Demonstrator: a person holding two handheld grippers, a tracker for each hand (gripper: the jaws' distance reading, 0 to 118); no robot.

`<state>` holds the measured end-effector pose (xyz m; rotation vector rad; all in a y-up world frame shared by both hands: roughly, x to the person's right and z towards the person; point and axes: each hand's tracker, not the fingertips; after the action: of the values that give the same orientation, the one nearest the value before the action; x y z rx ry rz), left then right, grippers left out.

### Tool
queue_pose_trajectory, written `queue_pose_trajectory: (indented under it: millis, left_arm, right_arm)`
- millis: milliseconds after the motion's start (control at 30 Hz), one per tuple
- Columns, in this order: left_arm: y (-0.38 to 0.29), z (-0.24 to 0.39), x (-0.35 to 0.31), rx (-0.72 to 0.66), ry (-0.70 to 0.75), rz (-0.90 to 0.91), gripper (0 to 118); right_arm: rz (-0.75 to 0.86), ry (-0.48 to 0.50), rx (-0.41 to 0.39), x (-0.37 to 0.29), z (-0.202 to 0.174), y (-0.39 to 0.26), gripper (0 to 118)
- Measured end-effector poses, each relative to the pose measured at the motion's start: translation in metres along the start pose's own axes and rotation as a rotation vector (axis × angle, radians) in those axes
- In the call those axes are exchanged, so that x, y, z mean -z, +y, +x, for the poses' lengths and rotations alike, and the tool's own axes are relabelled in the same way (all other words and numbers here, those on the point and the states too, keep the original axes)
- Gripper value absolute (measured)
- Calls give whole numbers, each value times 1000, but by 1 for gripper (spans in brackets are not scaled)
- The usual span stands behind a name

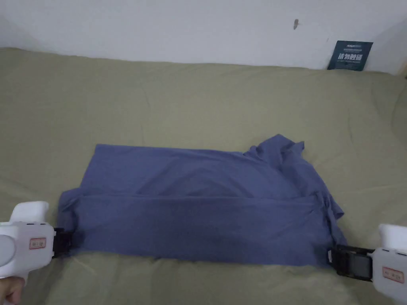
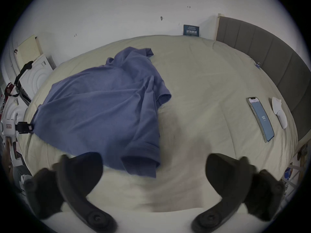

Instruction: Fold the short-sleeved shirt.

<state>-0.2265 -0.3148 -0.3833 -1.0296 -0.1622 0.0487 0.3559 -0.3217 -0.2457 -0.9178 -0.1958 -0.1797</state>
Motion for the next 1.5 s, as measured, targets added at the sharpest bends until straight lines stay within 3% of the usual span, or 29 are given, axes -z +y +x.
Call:
queue_pose_trajectory:
  millis: [100, 133, 167, 200, 233, 333, 433, 533, 667, 933, 1133, 1167, 1200, 1233, 1267, 1333, 1433, 1500]
  left_arm:
    - [2, 5, 3, 41, 22, -1, 5]
    - [1, 6, 2, 45, 21, -1, 5]
    - [1, 7, 2, 35, 10, -3, 5]
    - [4, 2, 9, 23, 14, -4, 5]
    - [5, 1, 9, 9, 11, -8, 5]
    - [7, -1, 5, 13, 24, -4, 5]
    - [7, -4, -8, 33, 88, 3, 5]
    - [5, -11, -23, -27, 6, 24, 5]
    - [-10, -8, -49, 37, 41, 22, 4]
    - [-89, -31, -102, 21, 9, -10, 4]
    - [-116, -40, -106, 3, 4, -31, 4]
    - [-116, -41, -105, 2, -3, -31, 10]
    - [-115, -42, -104, -1, -19, -32, 39]
    - [-112, -41, -105, -4, -10, -34, 96]
    - [-109, -41, -105, 3, 18, -28, 116]
    - [-97, -42, -110, -1, 41, 36, 113]
    - [-63, -36, -111, -34, 17, 108, 113]
    - [-36, -27, -102, -31, 7, 144, 105]
  right_arm:
    - [-1, 7, -3, 15, -6, 4, 112]
    - [-13, 22, 1, 22, -7, 4, 100]
    - [-40, 27, -1, 26, -8, 5, 69]
    - [-70, 29, -13, 28, -10, 6, 28]
    - [-59, 34, -27, 30, -8, 8, 11]
    - [-35, 27, -54, 17, -13, 10, 11]
    - [-7, 29, -61, -2, -8, 7, 10]
    - [10, 35, -48, -23, -4, 2, 10]
    - [32, 32, -58, -55, -5, -17, 10]
    - [-2, 68, -47, -107, 2, -94, 10]
    - [-48, 85, -22, -106, 4, -122, 11]
    - [-48, 90, -11, -106, 3, -121, 26]
    - [-48, 101, 5, -107, 4, -118, 61]
    - [-20, 99, 23, -110, 4, -115, 112]
    - [-3, 107, 33, -111, 5, -110, 117]
    - [74, 36, 20, -126, 8, -90, 111]
    - [100, 70, 4, -129, -6, -59, 111]
    - [124, 63, 2, -123, -18, -37, 104]
